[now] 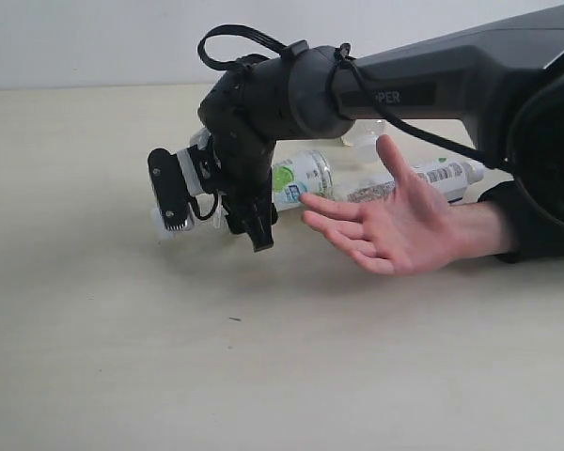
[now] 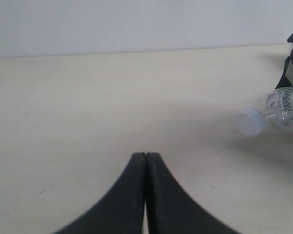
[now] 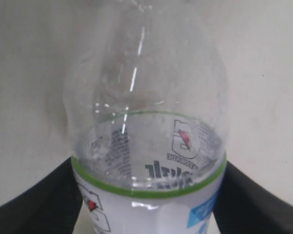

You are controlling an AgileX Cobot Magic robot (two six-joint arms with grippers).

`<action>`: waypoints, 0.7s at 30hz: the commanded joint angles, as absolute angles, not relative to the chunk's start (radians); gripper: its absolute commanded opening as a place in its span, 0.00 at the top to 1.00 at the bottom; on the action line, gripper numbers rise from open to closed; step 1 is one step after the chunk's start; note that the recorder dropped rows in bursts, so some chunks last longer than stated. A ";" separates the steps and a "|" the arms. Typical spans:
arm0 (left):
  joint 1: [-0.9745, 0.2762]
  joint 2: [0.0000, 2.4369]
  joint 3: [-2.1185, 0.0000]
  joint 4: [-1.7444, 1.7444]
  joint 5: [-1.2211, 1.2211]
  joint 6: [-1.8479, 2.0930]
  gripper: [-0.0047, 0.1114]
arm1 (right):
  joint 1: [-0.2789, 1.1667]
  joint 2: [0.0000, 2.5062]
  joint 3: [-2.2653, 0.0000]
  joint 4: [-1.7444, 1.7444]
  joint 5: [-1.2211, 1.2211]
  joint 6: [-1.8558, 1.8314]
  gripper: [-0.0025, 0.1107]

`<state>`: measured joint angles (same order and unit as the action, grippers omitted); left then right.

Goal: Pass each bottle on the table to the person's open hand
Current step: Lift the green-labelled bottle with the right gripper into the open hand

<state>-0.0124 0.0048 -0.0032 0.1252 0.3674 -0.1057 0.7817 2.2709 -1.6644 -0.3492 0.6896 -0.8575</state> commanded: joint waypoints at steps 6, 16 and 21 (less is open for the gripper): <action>-0.010 0.000 0.000 0.126 0.364 -0.110 0.94 | 0.853 2.210 -1.674 -0.710 0.628 -0.836 0.98; -0.010 0.000 0.000 0.126 0.364 -0.108 0.94 | 0.877 2.171 -2.029 -0.970 1.221 -0.201 0.98; -0.010 0.000 0.000 0.126 0.362 -0.108 0.94 | 0.711 2.030 -2.051 -0.479 1.221 0.084 0.98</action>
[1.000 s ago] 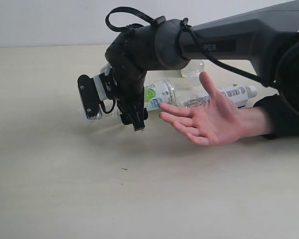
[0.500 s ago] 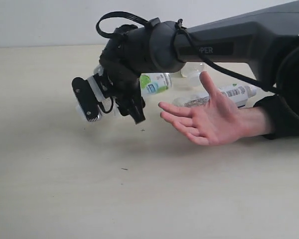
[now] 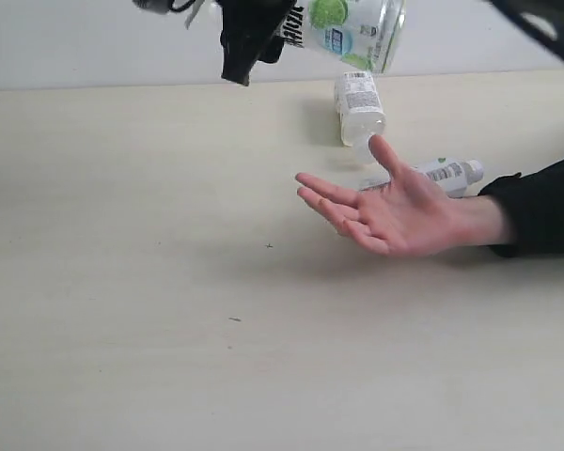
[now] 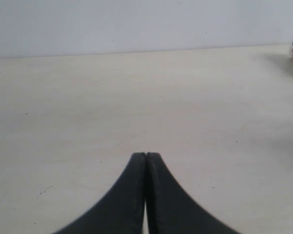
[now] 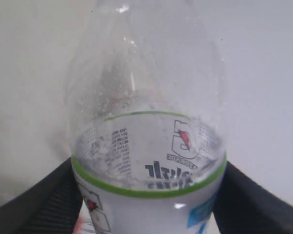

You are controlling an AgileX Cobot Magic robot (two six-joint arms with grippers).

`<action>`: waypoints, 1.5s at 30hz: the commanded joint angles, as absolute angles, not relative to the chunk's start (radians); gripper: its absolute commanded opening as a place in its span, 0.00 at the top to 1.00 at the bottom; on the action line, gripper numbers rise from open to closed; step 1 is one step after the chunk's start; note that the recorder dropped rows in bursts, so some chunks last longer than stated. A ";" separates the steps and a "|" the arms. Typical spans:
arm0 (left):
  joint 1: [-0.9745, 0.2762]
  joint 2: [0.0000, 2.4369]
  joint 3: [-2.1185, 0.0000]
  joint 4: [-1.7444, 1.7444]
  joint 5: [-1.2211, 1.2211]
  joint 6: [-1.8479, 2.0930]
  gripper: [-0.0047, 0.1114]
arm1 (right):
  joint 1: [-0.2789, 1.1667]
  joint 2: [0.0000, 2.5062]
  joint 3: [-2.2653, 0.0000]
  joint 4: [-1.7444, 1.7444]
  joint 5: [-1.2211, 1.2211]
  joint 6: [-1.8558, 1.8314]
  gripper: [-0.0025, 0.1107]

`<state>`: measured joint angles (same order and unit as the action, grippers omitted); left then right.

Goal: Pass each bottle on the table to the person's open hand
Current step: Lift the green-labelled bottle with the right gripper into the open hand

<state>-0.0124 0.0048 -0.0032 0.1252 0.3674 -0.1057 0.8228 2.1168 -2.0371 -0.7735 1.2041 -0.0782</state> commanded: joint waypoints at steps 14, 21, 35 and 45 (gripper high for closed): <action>-0.010 0.000 0.000 0.126 0.362 -0.108 0.94 | 0.471 1.828 -1.653 -0.063 1.221 0.079 0.98; -0.010 0.000 0.000 0.126 0.362 -0.108 0.94 | 0.457 1.865 -1.593 -0.090 1.221 0.105 0.98; -0.010 0.000 0.000 0.126 0.362 -0.108 0.94 | 0.457 1.944 -1.593 -0.068 1.221 0.140 0.57; -0.010 0.000 0.000 0.126 0.362 -0.108 0.94 | 0.465 1.944 -1.593 -0.082 1.180 0.131 0.16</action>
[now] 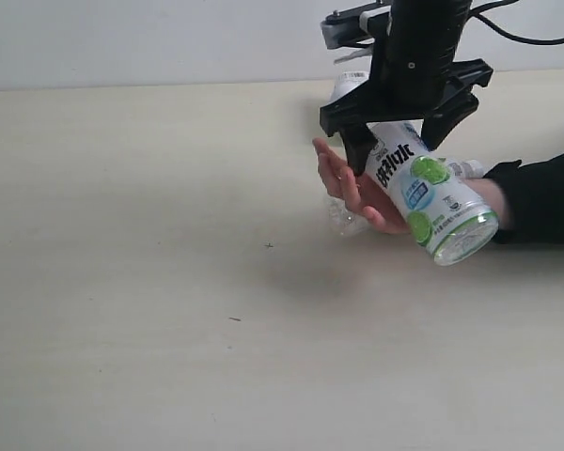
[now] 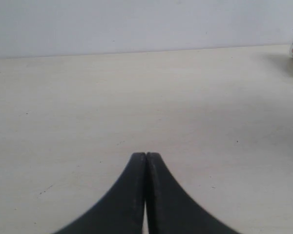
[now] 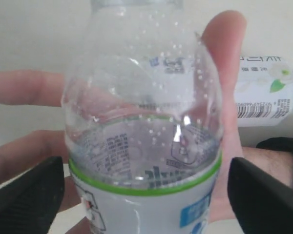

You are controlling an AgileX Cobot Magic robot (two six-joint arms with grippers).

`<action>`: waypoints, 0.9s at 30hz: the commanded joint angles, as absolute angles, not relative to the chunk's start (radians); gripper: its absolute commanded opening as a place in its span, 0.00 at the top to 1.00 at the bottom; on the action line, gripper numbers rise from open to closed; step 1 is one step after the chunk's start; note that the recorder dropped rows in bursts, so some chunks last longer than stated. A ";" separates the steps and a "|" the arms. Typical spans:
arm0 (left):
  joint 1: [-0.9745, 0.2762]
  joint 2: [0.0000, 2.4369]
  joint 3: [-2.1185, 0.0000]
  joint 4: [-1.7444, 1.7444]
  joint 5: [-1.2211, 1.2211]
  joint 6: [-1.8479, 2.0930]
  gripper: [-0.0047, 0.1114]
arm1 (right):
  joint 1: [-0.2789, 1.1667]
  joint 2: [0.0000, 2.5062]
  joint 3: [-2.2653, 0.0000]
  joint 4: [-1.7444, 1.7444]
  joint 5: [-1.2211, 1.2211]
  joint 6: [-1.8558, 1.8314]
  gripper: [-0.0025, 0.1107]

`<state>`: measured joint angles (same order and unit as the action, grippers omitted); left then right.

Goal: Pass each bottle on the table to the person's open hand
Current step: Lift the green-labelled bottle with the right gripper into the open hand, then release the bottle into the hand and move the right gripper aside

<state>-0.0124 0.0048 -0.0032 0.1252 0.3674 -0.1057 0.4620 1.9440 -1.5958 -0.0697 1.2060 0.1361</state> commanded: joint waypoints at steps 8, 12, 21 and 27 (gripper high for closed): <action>-0.010 0.000 0.000 0.126 0.362 -0.110 0.94 | 0.465 1.944 -1.593 -0.091 1.174 0.131 0.13; -0.010 0.000 0.000 0.126 0.362 -0.110 0.94 | 0.465 1.928 -1.593 -0.132 1.174 0.131 0.13; -0.010 0.000 0.000 0.126 0.362 -0.110 0.94 | 0.465 1.836 -1.593 -0.141 1.171 0.106 0.13; -0.010 0.000 0.000 0.126 0.362 -0.110 0.94 | 0.463 1.739 -1.593 -0.128 1.174 0.046 0.33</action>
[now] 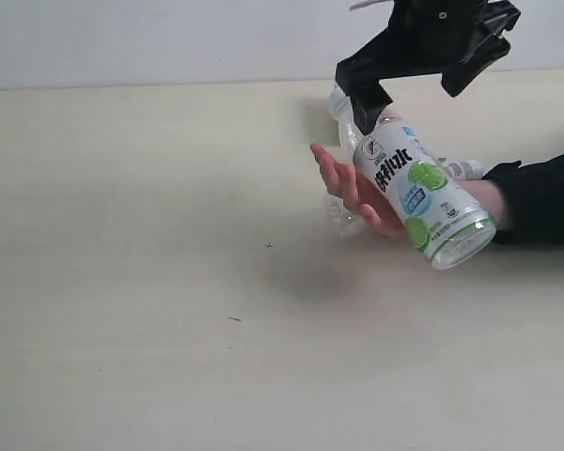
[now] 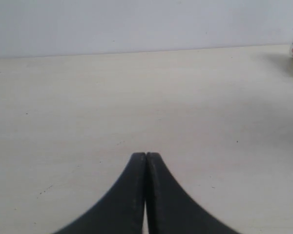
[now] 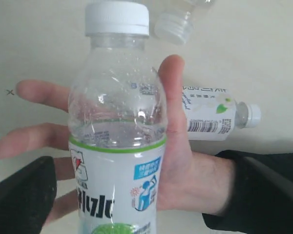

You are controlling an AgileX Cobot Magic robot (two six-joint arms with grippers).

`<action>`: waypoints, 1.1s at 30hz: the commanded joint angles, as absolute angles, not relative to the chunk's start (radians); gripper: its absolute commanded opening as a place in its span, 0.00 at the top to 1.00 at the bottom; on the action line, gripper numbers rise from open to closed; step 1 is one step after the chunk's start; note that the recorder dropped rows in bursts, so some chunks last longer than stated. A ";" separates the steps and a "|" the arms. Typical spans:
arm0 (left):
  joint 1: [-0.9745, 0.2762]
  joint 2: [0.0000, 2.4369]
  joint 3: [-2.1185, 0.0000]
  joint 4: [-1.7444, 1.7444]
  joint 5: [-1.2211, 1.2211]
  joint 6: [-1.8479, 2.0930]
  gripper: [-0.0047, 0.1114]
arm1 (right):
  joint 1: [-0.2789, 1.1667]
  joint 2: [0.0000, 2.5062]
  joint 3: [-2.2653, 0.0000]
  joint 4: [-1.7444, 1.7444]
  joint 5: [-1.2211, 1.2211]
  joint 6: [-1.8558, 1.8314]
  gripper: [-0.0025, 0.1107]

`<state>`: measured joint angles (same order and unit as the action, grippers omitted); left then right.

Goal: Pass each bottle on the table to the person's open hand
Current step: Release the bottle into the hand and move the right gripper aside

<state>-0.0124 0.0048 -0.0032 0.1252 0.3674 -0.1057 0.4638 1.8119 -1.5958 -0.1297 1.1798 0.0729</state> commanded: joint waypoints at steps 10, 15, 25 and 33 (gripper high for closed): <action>-0.010 0.000 0.000 0.126 0.362 -0.110 0.94 | 0.465 1.397 -1.301 0.071 0.943 -0.155 0.95; -0.010 0.000 0.000 0.126 0.362 -0.110 0.94 | 0.465 1.166 -0.958 0.077 0.648 -0.217 0.95; -0.010 0.000 0.000 0.126 0.362 -0.110 0.94 | 0.465 0.830 -0.453 0.099 0.141 -0.235 0.95; -0.010 0.000 0.000 0.126 0.362 -0.110 0.94 | 0.465 0.764 -0.392 0.099 -0.009 -0.235 0.95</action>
<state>-0.0124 0.0048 -0.0032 0.1252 0.3674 -0.1057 0.4638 0.7782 -0.3998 0.0951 0.0329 -0.2276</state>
